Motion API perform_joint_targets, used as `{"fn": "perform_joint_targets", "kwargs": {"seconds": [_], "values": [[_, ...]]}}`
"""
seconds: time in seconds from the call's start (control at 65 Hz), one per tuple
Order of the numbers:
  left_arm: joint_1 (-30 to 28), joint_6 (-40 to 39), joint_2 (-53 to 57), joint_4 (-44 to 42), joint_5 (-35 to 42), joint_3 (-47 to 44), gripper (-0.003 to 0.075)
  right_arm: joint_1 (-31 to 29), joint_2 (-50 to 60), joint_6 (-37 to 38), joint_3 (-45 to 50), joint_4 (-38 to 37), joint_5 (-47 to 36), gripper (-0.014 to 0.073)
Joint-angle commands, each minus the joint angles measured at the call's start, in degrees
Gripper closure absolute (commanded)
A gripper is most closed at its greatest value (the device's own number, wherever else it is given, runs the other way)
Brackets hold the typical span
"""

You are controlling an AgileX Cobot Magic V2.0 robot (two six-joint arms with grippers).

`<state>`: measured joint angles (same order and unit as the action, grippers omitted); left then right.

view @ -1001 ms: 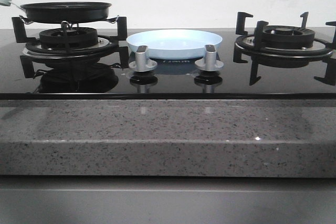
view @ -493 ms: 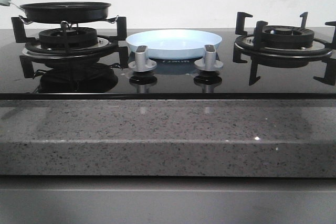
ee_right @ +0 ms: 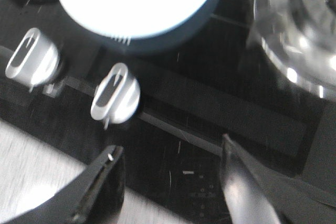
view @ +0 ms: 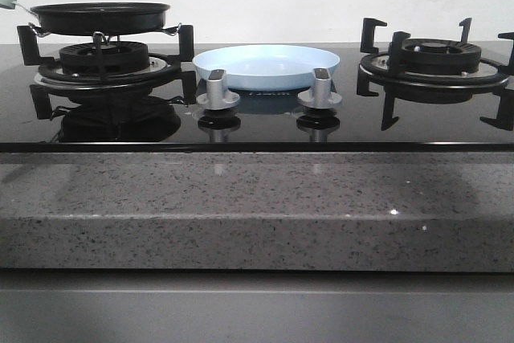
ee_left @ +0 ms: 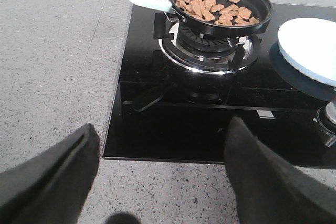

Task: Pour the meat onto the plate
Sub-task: 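Reach the right gripper down and grasp the pale blue plate's rim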

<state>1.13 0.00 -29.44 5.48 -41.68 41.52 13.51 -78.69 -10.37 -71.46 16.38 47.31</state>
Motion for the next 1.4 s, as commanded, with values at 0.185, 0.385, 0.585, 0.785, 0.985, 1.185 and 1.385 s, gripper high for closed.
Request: {"fn": "perform_joint_targets", "kwargs": {"seconds": [0.185,0.385,0.585,0.785,0.985,1.185,1.385], "values": [[0.0,0.0,-0.6,0.7,4.2,1.4,0.0231,0.0,-11.0,-0.8,-13.9,1.2,-2.4,0.0167],[0.0,0.0,-0.6,0.7,4.2,1.4,0.0231,0.0,-20.2,-0.8,-23.6,0.7,-1.0,0.0167],[0.0,0.0,-0.6,0.7,4.0,1.4,0.0231,0.0,-27.8,-0.8,-33.4,-1.4,3.2,0.0167],[0.0,0.0,-0.6,0.8,4.0,1.4,0.0231,0.0,-34.2,-0.8,-41.0,-1.6,5.1,0.0187],[0.0,0.0,-0.6,0.9,4.0,1.4,0.0231,-0.1,-39.0,-0.8,-46.0,-2.5,6.3,0.0218],[0.0,0.0,-0.6,1.2,4.0,1.4,0.0231,-0.1,-41.5,-0.8,-47.6,-2.6,6.4,0.0218],[0.0,0.0,-0.6,1.2,4.0,1.4,0.0231,-0.1,-41.7,-0.8,-47.6,-2.7,6.6,0.0272]]}}
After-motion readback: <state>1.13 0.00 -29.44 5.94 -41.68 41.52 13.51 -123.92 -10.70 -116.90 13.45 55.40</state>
